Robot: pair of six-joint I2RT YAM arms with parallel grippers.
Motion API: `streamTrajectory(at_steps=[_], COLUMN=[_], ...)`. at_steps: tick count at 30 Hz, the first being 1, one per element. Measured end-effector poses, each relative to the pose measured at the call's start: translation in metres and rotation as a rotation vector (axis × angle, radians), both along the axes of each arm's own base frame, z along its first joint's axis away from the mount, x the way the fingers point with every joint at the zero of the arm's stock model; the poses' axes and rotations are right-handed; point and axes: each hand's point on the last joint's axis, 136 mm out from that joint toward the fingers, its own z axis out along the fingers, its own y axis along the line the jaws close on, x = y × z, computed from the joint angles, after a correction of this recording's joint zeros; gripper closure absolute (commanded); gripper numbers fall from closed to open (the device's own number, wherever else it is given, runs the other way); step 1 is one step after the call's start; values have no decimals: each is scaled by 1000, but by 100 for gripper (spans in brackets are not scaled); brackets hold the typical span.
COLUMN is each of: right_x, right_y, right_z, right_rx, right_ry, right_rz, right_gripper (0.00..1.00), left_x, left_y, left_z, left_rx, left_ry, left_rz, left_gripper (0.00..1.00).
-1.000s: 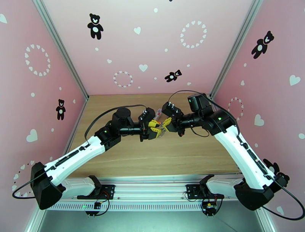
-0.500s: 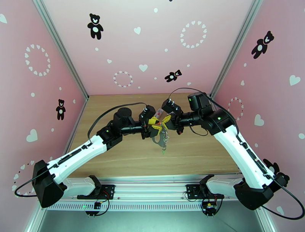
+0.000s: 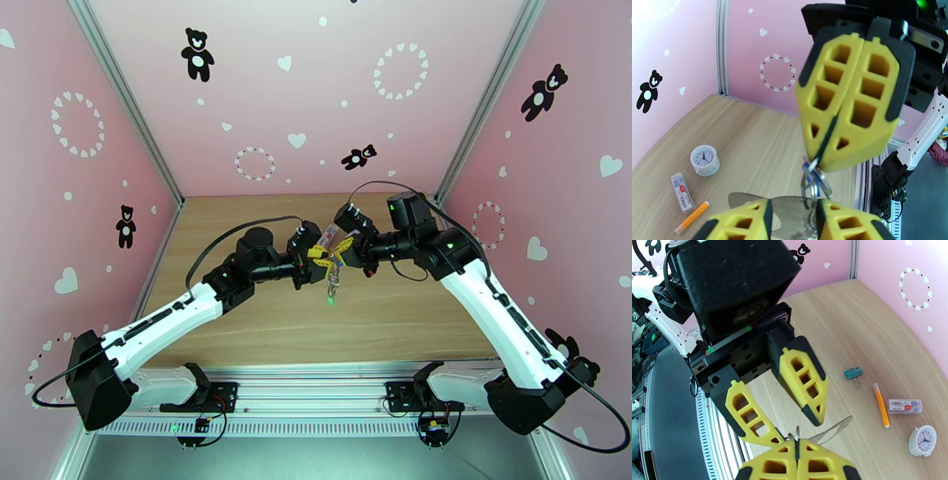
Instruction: Remove the keys from the keyring
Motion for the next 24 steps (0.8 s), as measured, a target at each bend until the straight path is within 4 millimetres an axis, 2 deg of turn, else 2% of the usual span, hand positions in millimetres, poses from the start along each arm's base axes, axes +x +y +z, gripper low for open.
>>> streamTrajectory(at_steps=[7,19,24], right_x=[-1,1,0], right_y=[-1,0,0], right_z=[-6,2,1], right_rx=[10,53,56], right_ry=[10,-6,-7], right_rz=[-17,-36,-36], right_gripper=[100,100,100], left_x=[-1,0,0], left_y=[1,0,0], left_z=[1,4,4], left_rx=[-22,-49,-57], left_ry=[-22,-51,-60], left_rz=[0,0,1], left_gripper=[71,67,72])
